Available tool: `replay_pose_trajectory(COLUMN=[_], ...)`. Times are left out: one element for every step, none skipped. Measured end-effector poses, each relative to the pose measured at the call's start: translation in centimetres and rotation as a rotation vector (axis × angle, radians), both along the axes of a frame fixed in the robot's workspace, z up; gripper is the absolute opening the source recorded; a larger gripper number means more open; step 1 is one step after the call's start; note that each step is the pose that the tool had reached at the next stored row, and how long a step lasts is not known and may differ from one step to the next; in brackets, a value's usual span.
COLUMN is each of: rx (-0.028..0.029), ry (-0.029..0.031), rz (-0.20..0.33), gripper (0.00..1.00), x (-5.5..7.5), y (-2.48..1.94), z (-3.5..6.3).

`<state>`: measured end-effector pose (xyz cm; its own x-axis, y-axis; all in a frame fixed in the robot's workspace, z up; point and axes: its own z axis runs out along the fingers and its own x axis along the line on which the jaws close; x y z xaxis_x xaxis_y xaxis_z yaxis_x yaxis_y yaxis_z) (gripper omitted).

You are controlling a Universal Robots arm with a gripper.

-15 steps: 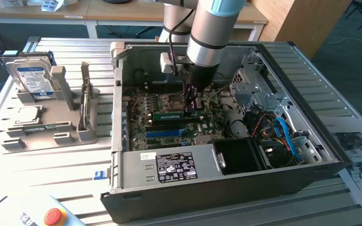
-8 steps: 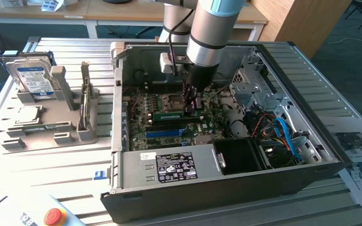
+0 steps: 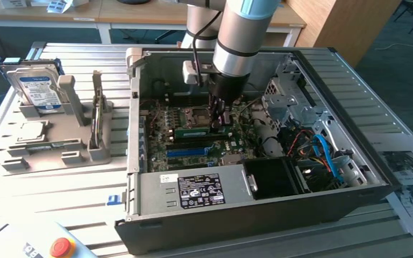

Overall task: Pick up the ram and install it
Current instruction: 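Insert the ram into the slot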

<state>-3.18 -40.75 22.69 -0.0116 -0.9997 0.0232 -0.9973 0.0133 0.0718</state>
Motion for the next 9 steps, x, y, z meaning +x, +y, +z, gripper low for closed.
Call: replay_pose_trajectory(rx=[0.0000, 0.0000, 0.0001, 0.0001, 0.0001, 0.0000, 0.0000, 0.0000, 0.0000], ry=[-0.0001, -0.0001, -0.0001, -0.0001, -0.0001, -0.0001, 0.0000, 0.0001, 0.0000], rz=[0.000, -0.001, -0.001, -0.001, -0.001, -0.001, -0.001, -0.001, -0.001], gripper=[0.12, 0.12, 0.12, 0.12, 0.12, 0.12, 0.12, 0.12, 0.12], x=[0.00, 0.00, 0.00, 0.00, 0.00, 0.00, 0.00, 0.00, 0.00], y=[0.00, 0.00, 0.00, 0.00, 0.00, 0.00, 0.00, 0.00, 0.00], z=[-0.03, -0.03, -0.03, -0.04, -0.05, -0.06, -0.07, -0.09, -0.10])
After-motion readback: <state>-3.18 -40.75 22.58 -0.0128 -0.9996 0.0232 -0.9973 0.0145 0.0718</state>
